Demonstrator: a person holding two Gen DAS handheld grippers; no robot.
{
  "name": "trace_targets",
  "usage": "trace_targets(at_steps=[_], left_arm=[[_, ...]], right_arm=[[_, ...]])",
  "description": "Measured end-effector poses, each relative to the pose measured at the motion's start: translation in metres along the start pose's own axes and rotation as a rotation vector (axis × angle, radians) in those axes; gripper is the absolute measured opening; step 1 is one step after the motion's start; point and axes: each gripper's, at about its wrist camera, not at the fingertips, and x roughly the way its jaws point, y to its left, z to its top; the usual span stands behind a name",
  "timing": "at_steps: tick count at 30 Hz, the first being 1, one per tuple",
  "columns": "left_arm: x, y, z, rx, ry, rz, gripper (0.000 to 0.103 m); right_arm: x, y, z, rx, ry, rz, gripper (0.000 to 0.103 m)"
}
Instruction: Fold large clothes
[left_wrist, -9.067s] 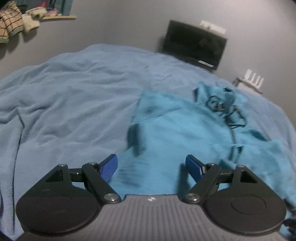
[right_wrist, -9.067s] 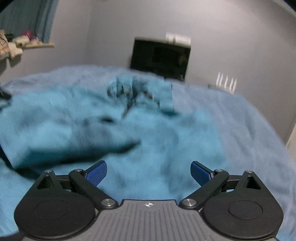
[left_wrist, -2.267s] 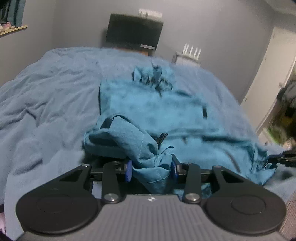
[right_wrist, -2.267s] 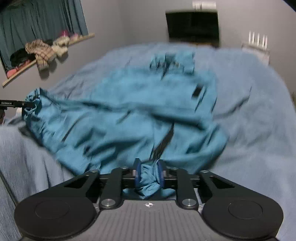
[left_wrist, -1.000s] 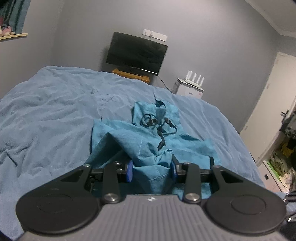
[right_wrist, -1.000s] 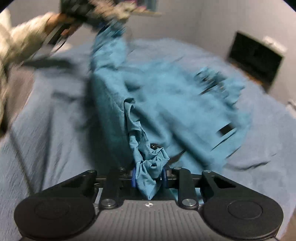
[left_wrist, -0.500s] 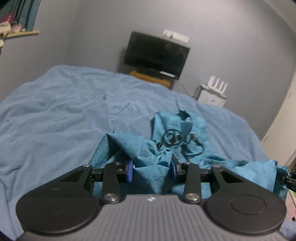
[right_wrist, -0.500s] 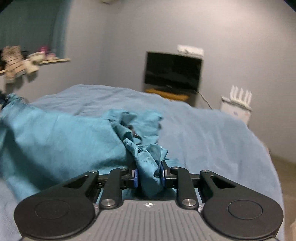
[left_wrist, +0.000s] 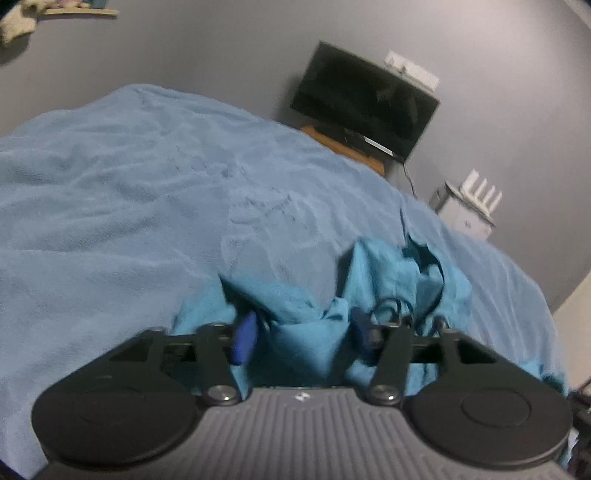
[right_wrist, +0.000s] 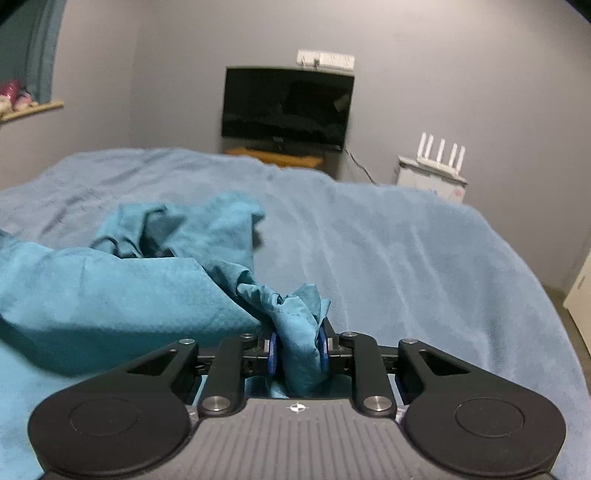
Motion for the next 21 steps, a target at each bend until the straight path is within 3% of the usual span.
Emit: trace_targets(at_steps=[2, 4, 5, 7, 8, 12, 16, 19, 21], left_arm=[[-0.004, 0.005, -0.005, 0.016, -0.041, 0.026, 0.083], [-0.006, 0.009, -0.012, 0.057, -0.035, 0.059, 0.085], [-0.007, 0.011, -0.016, 0.082, -0.035, 0.081, 0.085], [-0.016, 0.012, -0.030, 0.141, -0.055, 0.090, 0.085], [-0.021, 0.011, -0.039, 0.182, -0.062, 0.089, 0.085], [-0.031, 0.005, -0.081, 0.340, -0.050, 0.092, 0.085], [-0.025, 0.006, -0.116, 0.400, 0.030, 0.166, 0.085], [-0.019, 0.015, -0.131, 0.388, 0.068, 0.207, 0.086], [-0.018, 0.021, -0.140, 0.431, 0.060, 0.234, 0.093]], right_arm=[[0.021, 0.004, -0.004, 0.020, 0.024, 0.001, 0.024], [0.036, 0.010, -0.009, 0.023, 0.049, -0.013, 0.032], [0.041, 0.015, -0.011, 0.019, 0.054, -0.030, 0.038], [0.039, 0.017, -0.014, 0.055, 0.037, -0.070, 0.067], [0.033, 0.015, -0.017, 0.094, 0.011, -0.079, 0.070], [-0.011, 0.019, -0.039, 0.126, -0.069, -0.020, 0.071], [-0.052, 0.037, -0.073, 0.062, -0.032, 0.126, 0.070], [-0.059, 0.049, -0.099, 0.012, 0.006, 0.123, 0.070], [-0.052, 0.045, -0.114, 0.001, 0.022, 0.069, 0.068]])
